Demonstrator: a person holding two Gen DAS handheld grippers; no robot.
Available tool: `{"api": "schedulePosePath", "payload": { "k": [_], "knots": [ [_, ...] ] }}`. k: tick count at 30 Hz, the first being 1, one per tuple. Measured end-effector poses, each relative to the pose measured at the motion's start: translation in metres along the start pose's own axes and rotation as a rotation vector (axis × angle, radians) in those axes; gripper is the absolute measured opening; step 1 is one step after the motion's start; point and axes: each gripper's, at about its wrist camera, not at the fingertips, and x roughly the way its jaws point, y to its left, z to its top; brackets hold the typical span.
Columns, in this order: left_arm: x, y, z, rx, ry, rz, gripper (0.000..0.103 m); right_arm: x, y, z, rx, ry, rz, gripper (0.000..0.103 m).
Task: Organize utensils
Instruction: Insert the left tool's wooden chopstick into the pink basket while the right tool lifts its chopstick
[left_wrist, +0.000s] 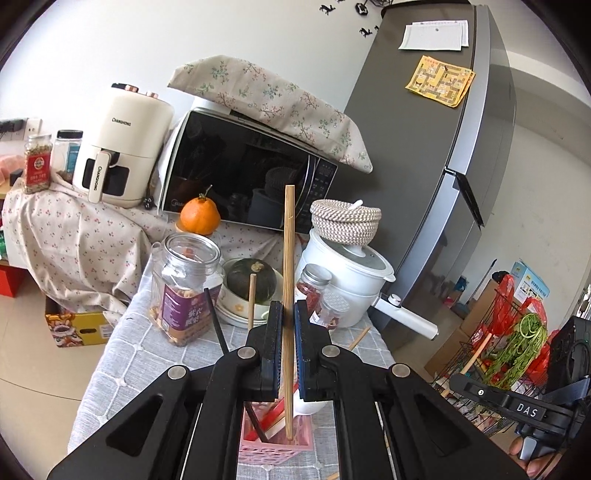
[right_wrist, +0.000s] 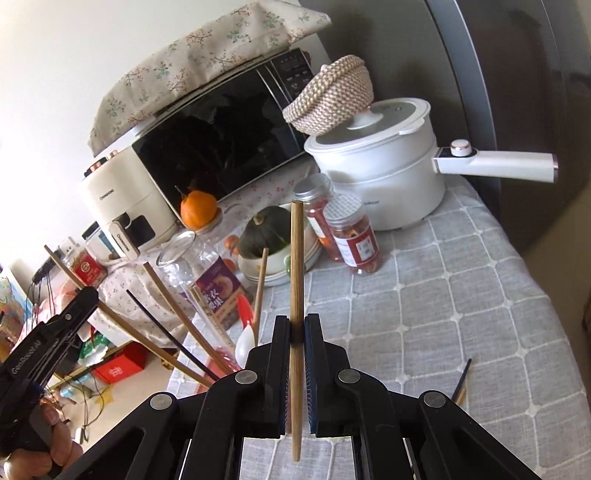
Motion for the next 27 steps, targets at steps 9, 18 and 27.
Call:
{"api": "schedulePosePath", "payload": {
  "k": [9, 18, 27],
  "knots": [
    [0.044, 0.001, -0.022, 0.025, 0.096, 0.066, 0.006, -0.002, -0.003, -0.001, -0.004, -0.007, 0.004, 0.006],
    [0.065, -0.002, -0.033, 0.042, 0.19, 0.071, 0.007, -0.002, -0.002, -0.001, -0.02, -0.014, 0.005, 0.006],
    [0.052, 0.001, -0.029, 0.049, 0.288, 0.085, 0.049, -0.014, 0.017, 0.005, -0.054, -0.097, 0.046, 0.006]
  ]
}}
